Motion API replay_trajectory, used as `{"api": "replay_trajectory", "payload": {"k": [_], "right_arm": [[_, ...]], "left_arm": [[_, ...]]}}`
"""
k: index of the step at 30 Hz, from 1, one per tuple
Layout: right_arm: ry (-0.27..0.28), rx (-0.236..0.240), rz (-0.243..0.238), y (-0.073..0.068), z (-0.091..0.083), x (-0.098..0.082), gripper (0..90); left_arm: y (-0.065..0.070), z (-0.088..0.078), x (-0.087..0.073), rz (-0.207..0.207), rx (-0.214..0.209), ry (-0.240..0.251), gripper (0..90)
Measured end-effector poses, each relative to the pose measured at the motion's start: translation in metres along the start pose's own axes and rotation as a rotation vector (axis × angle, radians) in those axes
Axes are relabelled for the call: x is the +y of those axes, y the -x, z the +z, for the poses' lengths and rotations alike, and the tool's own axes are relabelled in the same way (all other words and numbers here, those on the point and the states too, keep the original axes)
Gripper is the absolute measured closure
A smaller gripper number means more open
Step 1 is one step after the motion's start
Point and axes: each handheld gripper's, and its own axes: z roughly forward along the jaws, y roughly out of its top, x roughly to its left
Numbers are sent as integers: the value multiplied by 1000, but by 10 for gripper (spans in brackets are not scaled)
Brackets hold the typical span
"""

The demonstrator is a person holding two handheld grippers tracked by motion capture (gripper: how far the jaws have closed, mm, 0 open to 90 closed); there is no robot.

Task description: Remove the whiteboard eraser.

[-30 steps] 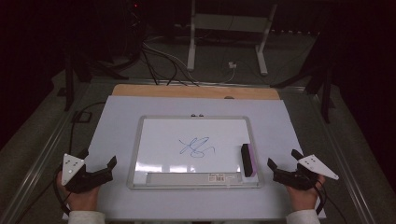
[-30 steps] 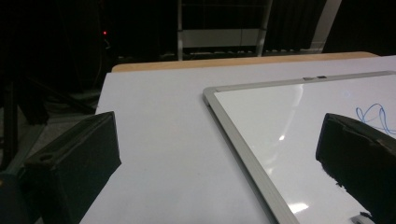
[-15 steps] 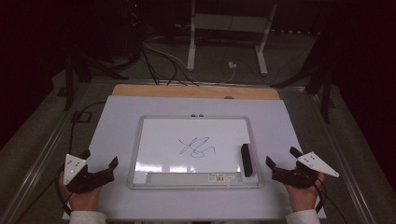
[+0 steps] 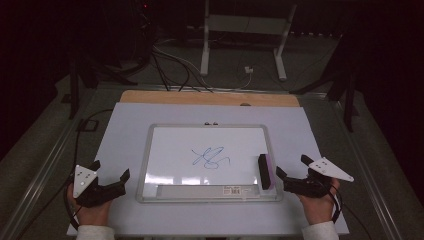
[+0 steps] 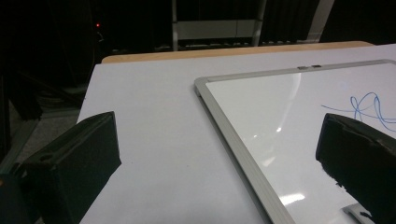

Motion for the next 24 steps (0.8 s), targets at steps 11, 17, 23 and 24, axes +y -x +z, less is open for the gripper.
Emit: {"api": "replay_trajectory", "payload": {"k": [11, 17, 23, 24], "right_arm": [[-51, 24, 5, -11, 16, 0, 2], [-104, 25, 14, -17, 27, -4, 2], [-192, 13, 26, -24, 39, -8, 12], [-210, 2, 24, -26, 41, -9, 59]], "left_arm": [[1, 1, -1, 5, 0, -4, 7], [1, 1, -1, 6, 1, -4, 6], [1, 0, -1, 4, 1, 1, 7], [1, 0, -1, 5, 1, 0, 7]]}}
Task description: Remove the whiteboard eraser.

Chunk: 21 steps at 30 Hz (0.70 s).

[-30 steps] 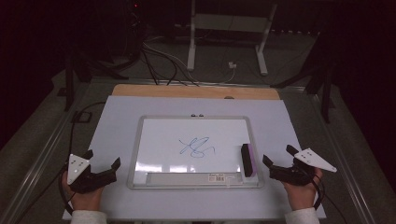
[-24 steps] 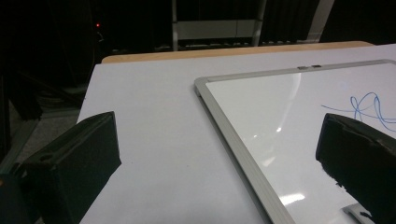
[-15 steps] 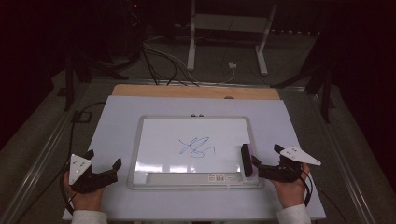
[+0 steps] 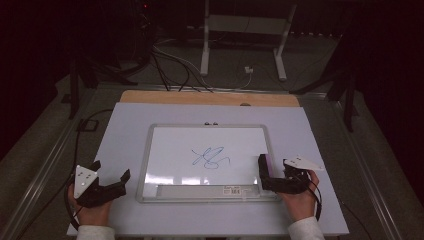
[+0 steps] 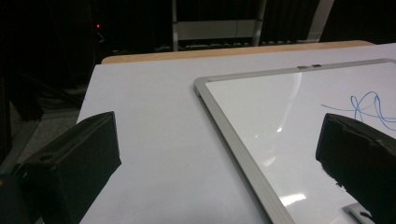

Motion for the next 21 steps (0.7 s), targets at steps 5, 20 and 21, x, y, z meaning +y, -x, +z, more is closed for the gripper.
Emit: {"api": "replay_trajectory", "payload": {"k": [5, 20, 21], "right_arm": [[-74, -48, 9, -11, 11, 0, 272], [-158, -139, 38, -14, 17, -3, 630], [-158, -141, 39, -14, 17, -3, 632]], "left_arm": [[-1, 0, 0, -1, 3, 1, 7], [0, 0, 0, 5, 4, 0, 7], [0, 0, 0, 6, 4, 0, 7]]}}
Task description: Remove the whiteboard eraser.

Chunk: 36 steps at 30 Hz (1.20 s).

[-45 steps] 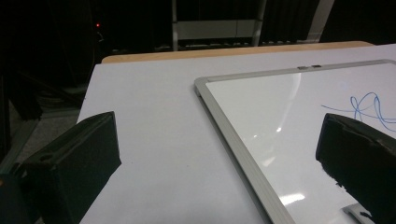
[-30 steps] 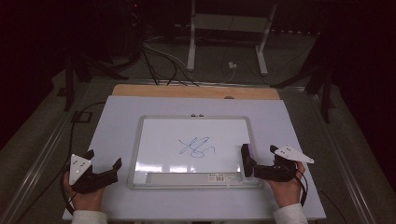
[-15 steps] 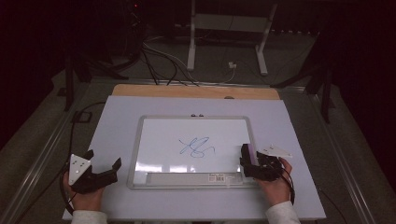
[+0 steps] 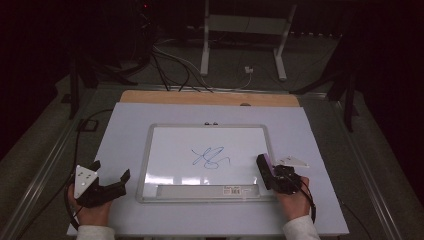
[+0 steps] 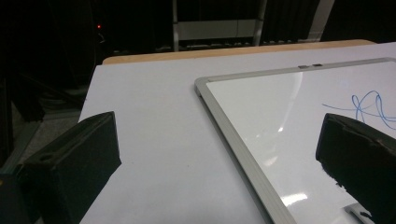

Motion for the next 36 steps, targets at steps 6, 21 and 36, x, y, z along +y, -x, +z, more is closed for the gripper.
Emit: {"api": "replay_trajectory", "payload": {"k": [6, 21, 36], "right_arm": [[7, -11, 0, -1, 0, 0, 639], [114, -27, -4, -2, -14, 26, 640], [137, -3, -16, -6, 4, 51, 638]], "left_arm": [[0, 0, 0, 0, 0, 0, 7], [0, 0, 0, 1, 1, 0, 7], [0, 1, -1, 3, -3, -6, 7]]}}
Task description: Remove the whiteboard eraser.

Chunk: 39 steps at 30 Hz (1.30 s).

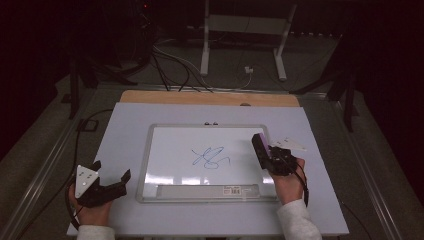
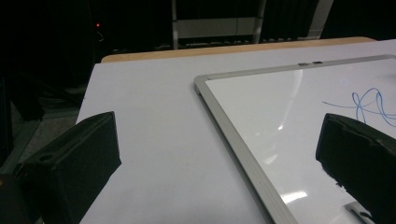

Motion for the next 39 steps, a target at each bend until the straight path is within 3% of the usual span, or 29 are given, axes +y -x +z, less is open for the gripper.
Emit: {"api": "replay_trajectory", "payload": {"k": [20, 33, 39], "right_arm": [[-24, 9, -45, -8, 34, 8, 636], [-70, -50, -180, -27, 59, 11, 633], [-90, -65, -200, -29, 68, 9, 631]], "left_arm": [[0, 1, 0, 4, -2, -6, 7], [0, 1, 0, 4, -3, -7, 6], [1, 1, 0, 4, -3, -7, 6]]}}
